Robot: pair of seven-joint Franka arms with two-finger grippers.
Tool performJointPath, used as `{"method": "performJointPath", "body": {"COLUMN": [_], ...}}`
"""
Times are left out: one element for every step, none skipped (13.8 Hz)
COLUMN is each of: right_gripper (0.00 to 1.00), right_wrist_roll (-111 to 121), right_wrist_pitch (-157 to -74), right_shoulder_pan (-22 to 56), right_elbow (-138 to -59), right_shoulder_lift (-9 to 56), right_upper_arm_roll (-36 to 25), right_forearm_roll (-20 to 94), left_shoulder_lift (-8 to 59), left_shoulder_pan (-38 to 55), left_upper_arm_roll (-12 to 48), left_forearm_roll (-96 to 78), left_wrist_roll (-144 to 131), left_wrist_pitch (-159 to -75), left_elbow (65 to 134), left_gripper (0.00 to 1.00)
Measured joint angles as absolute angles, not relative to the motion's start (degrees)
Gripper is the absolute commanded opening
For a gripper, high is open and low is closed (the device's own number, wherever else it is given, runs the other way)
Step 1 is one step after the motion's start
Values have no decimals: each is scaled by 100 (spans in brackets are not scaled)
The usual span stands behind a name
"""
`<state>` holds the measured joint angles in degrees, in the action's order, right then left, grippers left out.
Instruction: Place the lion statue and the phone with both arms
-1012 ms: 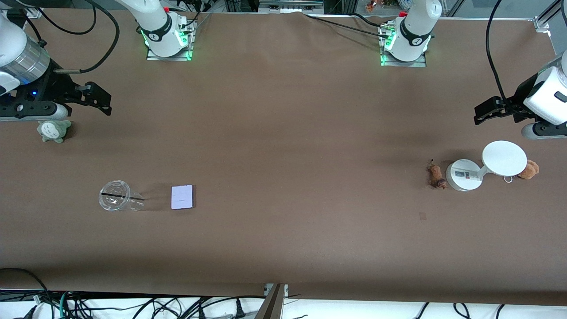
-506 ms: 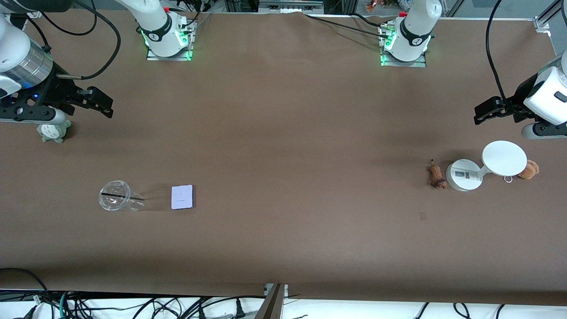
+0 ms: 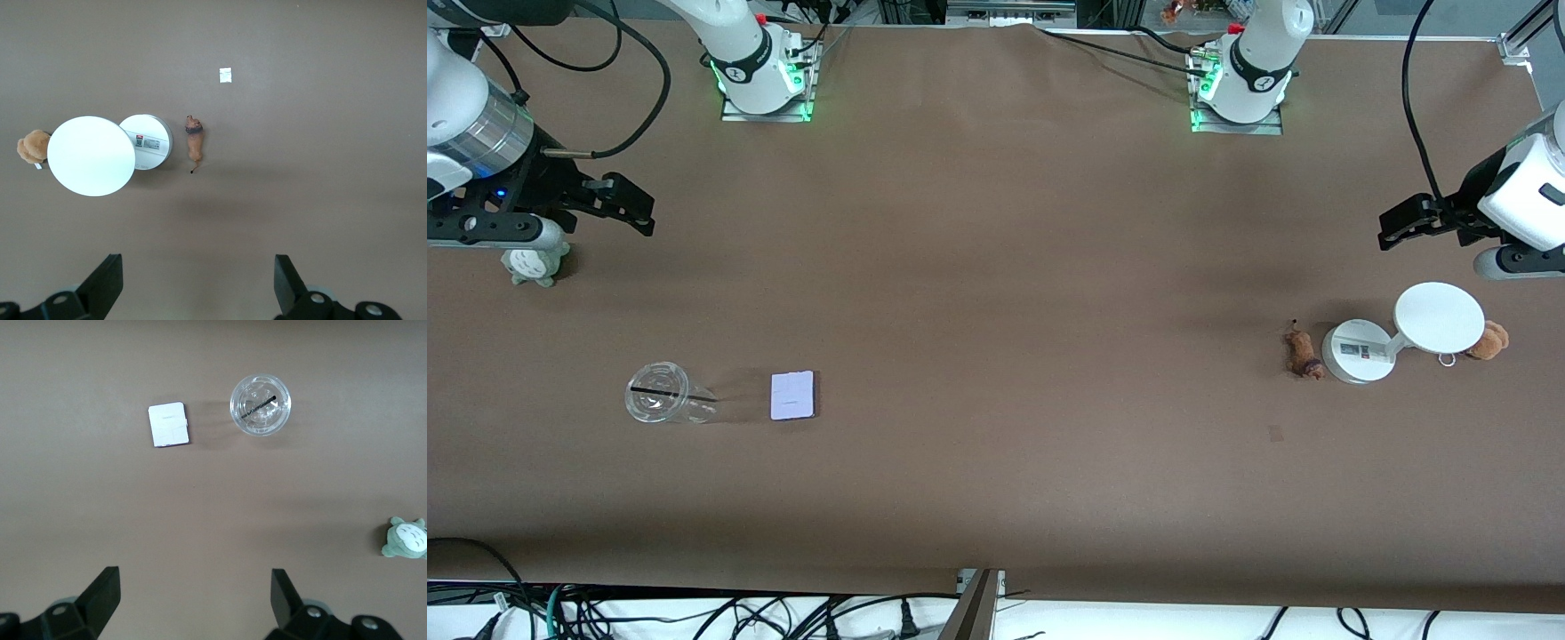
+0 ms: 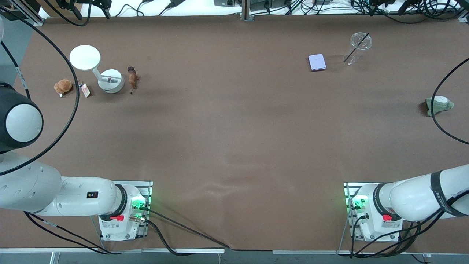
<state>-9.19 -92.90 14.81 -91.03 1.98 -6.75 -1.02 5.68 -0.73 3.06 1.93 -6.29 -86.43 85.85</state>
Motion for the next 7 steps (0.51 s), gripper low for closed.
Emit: {"method": "performJointPath", "body": {"right_gripper": [100, 100, 100, 100, 100, 100, 100], "right_wrist_roll": [-915, -910, -905, -902, -902, -902, -902], "right_wrist_pitch": [-9297, -9301, -9301, -9302, -9303, -9304, -9307], "right_shoulder_pan": [1471, 1456, 1444, 1437, 1431, 1425, 1419], "right_elbow": [-9103, -9101, -9100, -9099, -9098, -9097, -9097], "right_shoulder_lift": [198, 198, 198, 198, 198, 198, 198], "right_upper_arm_roll": [-675, -675, -675, -675, -675, -675, -675], "right_forearm_roll": [-102, -102, -102, -102, -102, -102, -102], "left_shoulder_lift": [568, 568, 568, 568, 568, 568, 568], "left_shoulder_pan": [-74, -74, -74, -74, -74, -74, -75], "left_upper_arm_roll": [306, 306, 306, 306, 306, 306, 306], "left_forearm_roll": [193, 193, 193, 193, 193, 193, 193], "left_wrist_roll": [-629, -629, -629, -629, -629, -629, -629], "left_wrist_pitch": [-8643, -8643, -8643, -8643, -8643, -8643, -8643], "left_elbow": [8585, 8585, 8585, 8585, 8585, 8585, 8585], "left_gripper": [100, 100, 100, 100, 100, 100, 100]}}
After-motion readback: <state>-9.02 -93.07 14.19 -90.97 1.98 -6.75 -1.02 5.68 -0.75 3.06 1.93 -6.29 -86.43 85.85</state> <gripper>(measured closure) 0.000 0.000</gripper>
